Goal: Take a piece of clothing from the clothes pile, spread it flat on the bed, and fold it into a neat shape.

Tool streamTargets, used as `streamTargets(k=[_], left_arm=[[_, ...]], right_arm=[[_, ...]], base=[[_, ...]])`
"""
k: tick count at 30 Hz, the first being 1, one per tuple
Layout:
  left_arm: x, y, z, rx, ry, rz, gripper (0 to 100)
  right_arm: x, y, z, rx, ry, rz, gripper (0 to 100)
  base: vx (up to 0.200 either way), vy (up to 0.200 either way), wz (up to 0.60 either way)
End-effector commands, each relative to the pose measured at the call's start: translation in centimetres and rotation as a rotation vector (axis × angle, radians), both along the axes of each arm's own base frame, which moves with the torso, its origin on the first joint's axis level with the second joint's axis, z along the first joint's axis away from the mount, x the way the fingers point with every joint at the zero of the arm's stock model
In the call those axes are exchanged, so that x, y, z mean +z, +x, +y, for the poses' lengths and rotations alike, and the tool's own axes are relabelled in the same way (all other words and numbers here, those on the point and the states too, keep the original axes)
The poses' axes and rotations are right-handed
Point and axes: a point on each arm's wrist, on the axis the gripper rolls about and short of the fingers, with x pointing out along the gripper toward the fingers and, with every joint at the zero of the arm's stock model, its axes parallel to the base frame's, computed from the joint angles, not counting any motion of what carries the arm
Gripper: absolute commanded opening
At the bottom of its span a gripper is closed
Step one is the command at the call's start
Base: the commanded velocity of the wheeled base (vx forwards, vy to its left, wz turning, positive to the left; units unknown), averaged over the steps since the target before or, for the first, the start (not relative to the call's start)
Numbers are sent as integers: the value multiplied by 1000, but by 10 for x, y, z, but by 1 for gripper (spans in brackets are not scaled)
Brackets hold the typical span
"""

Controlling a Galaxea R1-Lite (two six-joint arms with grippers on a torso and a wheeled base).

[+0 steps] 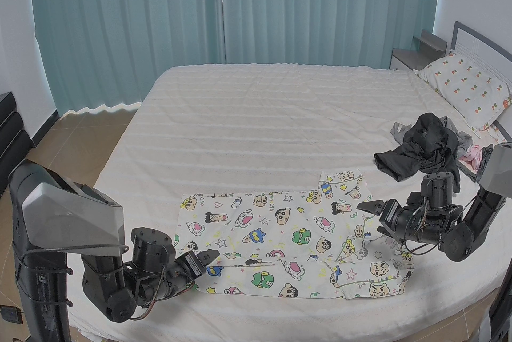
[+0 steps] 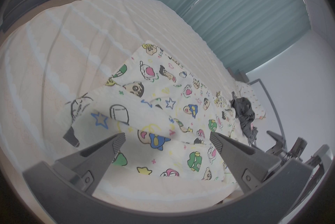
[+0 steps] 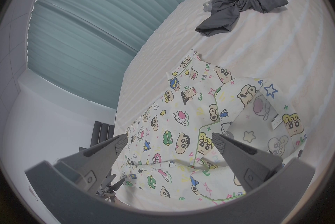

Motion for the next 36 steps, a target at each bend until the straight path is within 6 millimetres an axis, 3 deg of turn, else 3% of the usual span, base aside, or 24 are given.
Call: streamTargets(k=[1,7,11,14,22,29,36], left_arm=[[-14,8,-7,-11,47,1,100],[-24,25,-12,-30,145,-21,100],[-26,47,-13,12,179,-29,100],[-21,65,-13,55,187,-46,100],[2,88,-13,98,141,-145,100],[2,123,4,179,123,-186,100],[14,124,30,230,120,-185,100]], right_arm=[[-5,0,0,5,-14,12,100],[-5,0,0,5,-14,11,100],[-5,0,0,5,-11,-1,100],[-5,0,0,5,-9,-10,100],[-5,-1,0,5,-10,-9,100],[-7,-2,1,9,-11,-3,100],[-6,-3,2,11,-11,-3,100]], base=[[0,0,0],[0,0,0],[0,0,0],[0,0,0],[0,0,0],[0,0,0],[0,0,0]])
